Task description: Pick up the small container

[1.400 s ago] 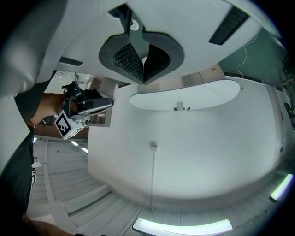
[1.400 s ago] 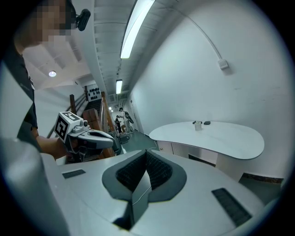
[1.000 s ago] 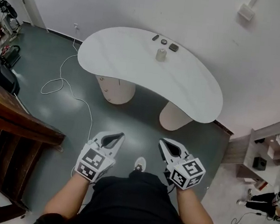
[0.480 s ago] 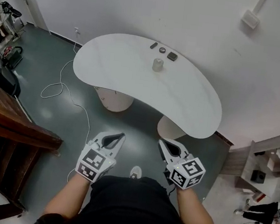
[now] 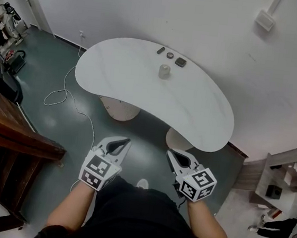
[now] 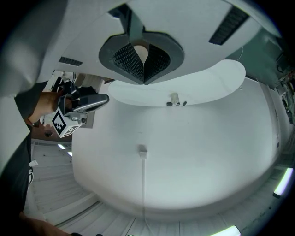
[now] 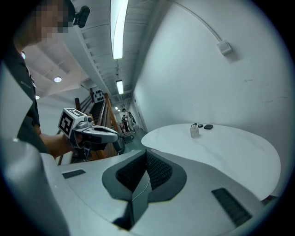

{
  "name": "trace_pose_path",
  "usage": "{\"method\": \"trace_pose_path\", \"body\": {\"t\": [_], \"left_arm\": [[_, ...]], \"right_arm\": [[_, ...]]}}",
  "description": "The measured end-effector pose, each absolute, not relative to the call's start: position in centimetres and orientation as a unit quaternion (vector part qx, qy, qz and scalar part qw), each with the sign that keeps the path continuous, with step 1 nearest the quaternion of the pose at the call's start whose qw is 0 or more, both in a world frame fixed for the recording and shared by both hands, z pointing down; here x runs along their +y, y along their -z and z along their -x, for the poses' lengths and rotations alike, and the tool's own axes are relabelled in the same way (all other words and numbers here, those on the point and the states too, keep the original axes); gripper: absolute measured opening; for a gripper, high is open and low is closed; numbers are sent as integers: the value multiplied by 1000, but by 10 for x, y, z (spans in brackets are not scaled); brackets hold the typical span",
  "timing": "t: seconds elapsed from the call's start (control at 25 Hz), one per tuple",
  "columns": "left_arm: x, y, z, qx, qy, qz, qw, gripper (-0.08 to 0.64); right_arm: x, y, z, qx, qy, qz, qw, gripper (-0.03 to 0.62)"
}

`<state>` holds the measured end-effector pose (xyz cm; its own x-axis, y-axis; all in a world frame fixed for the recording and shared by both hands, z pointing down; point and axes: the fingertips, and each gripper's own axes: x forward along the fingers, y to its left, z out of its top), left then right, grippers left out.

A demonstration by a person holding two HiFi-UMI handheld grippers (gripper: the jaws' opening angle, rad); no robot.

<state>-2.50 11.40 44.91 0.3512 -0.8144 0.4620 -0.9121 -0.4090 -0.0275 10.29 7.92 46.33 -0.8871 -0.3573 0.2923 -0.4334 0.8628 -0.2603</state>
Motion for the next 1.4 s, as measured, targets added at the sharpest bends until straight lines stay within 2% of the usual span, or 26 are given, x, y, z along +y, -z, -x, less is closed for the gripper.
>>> {"method": "trace_pose_path", "body": {"t": [0.88,1.4], "left_arm": [[49,-457,38,-517,-207,-823,115,17],[-67,-457,74,-464,-216,-853,103,17]], "right_arm": [[40,-481,-116,-945,-179,-247,119,-6],[-62,-482,-61,-931,-190,-284,131,-6]]}}
